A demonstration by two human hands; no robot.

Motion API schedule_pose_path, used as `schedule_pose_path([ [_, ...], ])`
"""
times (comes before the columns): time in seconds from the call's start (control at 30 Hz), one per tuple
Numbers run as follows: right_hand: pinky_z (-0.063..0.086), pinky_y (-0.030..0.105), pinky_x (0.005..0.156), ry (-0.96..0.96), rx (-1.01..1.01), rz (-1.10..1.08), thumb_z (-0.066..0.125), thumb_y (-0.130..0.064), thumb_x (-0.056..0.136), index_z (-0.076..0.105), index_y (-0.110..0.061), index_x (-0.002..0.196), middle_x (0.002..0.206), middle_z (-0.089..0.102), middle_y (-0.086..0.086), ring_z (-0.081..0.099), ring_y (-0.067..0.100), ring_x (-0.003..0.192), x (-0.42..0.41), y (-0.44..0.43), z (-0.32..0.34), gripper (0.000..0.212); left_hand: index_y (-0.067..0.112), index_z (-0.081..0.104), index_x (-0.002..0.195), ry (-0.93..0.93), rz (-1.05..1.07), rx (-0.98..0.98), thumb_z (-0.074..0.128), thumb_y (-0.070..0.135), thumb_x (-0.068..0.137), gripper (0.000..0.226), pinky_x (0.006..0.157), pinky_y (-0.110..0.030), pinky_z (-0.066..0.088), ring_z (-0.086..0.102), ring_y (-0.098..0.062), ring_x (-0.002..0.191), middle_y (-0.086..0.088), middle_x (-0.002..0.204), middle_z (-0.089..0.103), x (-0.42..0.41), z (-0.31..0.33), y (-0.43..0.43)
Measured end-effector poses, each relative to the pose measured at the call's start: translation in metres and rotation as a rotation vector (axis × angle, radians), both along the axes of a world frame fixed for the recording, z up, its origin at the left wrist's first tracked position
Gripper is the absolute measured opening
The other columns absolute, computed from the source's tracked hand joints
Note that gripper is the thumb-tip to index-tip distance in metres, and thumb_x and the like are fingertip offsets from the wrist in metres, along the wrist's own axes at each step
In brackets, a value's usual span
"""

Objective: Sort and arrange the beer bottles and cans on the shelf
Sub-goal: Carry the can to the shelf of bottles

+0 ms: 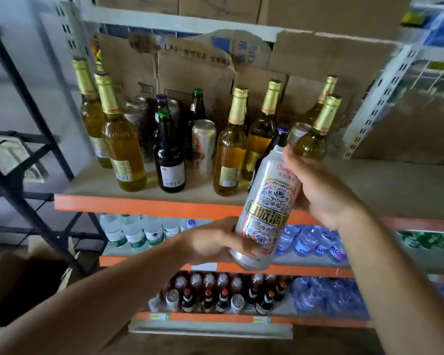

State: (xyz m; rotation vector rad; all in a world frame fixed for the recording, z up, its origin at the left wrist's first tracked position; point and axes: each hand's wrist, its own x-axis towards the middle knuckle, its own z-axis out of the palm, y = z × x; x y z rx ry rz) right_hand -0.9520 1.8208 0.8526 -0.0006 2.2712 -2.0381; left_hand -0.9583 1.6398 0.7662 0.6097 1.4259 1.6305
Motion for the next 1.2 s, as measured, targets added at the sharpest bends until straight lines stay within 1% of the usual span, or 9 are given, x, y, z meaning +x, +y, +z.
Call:
schedule_pose_path([
  [0.07, 0.049, 0.029, 0.066, 0.015, 0.050, 0.002, 0.061, -0.068, 0.063, 0.071, -0.020, 0.080, 0.075, 0.072, -0.001, 0.067, 0.010, 0.066, -0.014, 0.002, 0.001, 0.052, 0.016, 0.063, 0.101, 0.029, -0.021, -0.013, 0.068, 0.021, 0.061, 0.040, 0.069, -0.021, 0.050, 0.063, -0.010, 0.081, 0.006, 0.088, 0.069, -0.014, 0.002, -0.001],
  [0.23, 0.050, 0.033, 0.072, 0.052, 0.090, 0.034, 0.062, -0.072, 0.073, 0.072, -0.014, 0.088, 0.078, 0.071, 0.012, 0.066, 0.018, 0.072, -0.053, -0.019, -0.014, 0.061, 0.010, 0.060, 0.111, 0.004, 0.004, -0.014, 0.069, 0.019, 0.061, 0.051, 0.084, -0.037, 0.046, 0.057, -0.024, 0.096, -0.006, 0.101, 0.064, -0.047, -0.015, -0.028],
  [0.4, 0.049, 0.026, 0.065, 0.050, -0.040, 0.040, 0.062, -0.054, 0.078, 0.072, -0.013, 0.078, 0.079, 0.074, 0.003, 0.069, 0.012, 0.073, -0.090, -0.061, -0.041, 0.042, 0.003, 0.057, 0.121, 0.019, 0.106, -0.157, 0.070, 0.024, 0.065, 0.061, 0.099, -0.046, 0.044, 0.058, -0.029, 0.108, -0.014, 0.115, 0.062, -0.058, -0.020, -0.066],
  [0.53, 0.043, 0.015, 0.044, 0.016, -0.035, 0.107, 0.056, -0.043, 0.092, 0.068, -0.013, 0.076, 0.062, 0.068, -0.005, 0.063, 0.005, 0.054, -0.122, -0.102, -0.044, 0.036, 0.012, 0.059, 0.120, 0.136, 0.294, -0.190, 0.080, 0.041, 0.064, 0.066, 0.104, -0.064, 0.038, 0.058, -0.029, 0.110, -0.012, 0.117, 0.063, -0.056, -0.011, -0.099],
  [0.67, 0.046, 0.021, 0.047, -0.051, -0.068, 0.207, 0.054, -0.053, 0.090, 0.071, -0.018, 0.076, 0.065, 0.068, -0.004, 0.064, 0.009, 0.056, -0.141, -0.150, -0.043, 0.041, 0.010, 0.053, 0.129, 0.028, 0.494, -0.085, 0.087, 0.051, 0.053, 0.093, 0.104, -0.050, 0.043, 0.056, -0.031, 0.117, -0.018, 0.129, 0.059, -0.037, -0.002, -0.136],
  [0.87, 0.046, 0.021, 0.050, -0.138, -0.098, 0.411, 0.053, -0.060, 0.088, 0.066, -0.016, 0.084, 0.079, 0.059, 0.007, 0.059, 0.015, 0.066, -0.135, -0.217, -0.045, 0.046, 0.001, 0.055, 0.120, 0.012, 0.663, -0.103, 0.075, 0.019, 0.058, 0.067, 0.094, -0.046, 0.040, 0.057, -0.029, 0.102, -0.016, 0.111, 0.063, -0.010, -0.009, -0.193],
  [1.0, 0.039, 0.035, 0.063, 0.059, -0.024, 0.501, 0.059, -0.081, 0.065, 0.052, 0.013, 0.090, 0.079, 0.051, 0.010, 0.050, 0.021, 0.069, -0.133, -0.256, -0.038, 0.097, 0.002, 0.053, 0.123, 0.059, 0.574, -0.182, 0.075, 0.016, 0.059, 0.070, 0.098, -0.040, 0.047, 0.062, -0.028, 0.109, -0.016, 0.117, 0.065, -0.023, -0.005, -0.239],
  [1.13, 0.038, 0.033, 0.061, 0.188, 0.027, 0.378, 0.058, -0.079, 0.064, 0.051, 0.017, 0.088, 0.074, 0.052, 0.011, 0.052, 0.020, 0.068, -0.153, -0.306, -0.022, 0.099, 0.024, 0.064, 0.115, 0.137, 0.566, -0.172, 0.073, 0.023, 0.065, 0.052, 0.097, -0.032, 0.051, 0.062, -0.024, 0.113, -0.011, 0.121, 0.066, -0.050, 0.003, -0.287],
  [1.2, 0.040, 0.034, 0.061, 0.194, 0.044, 0.300, 0.058, -0.077, 0.065, 0.055, 0.015, 0.087, 0.072, 0.055, 0.011, 0.056, 0.020, 0.066, -0.163, -0.329, -0.018, 0.094, 0.032, 0.066, 0.109, 0.188, 0.605, -0.179, 0.074, 0.026, 0.065, 0.045, 0.084, -0.022, 0.053, 0.066, -0.012, 0.103, 0.002, 0.111, 0.071, -0.058, -0.001, -0.314],
])
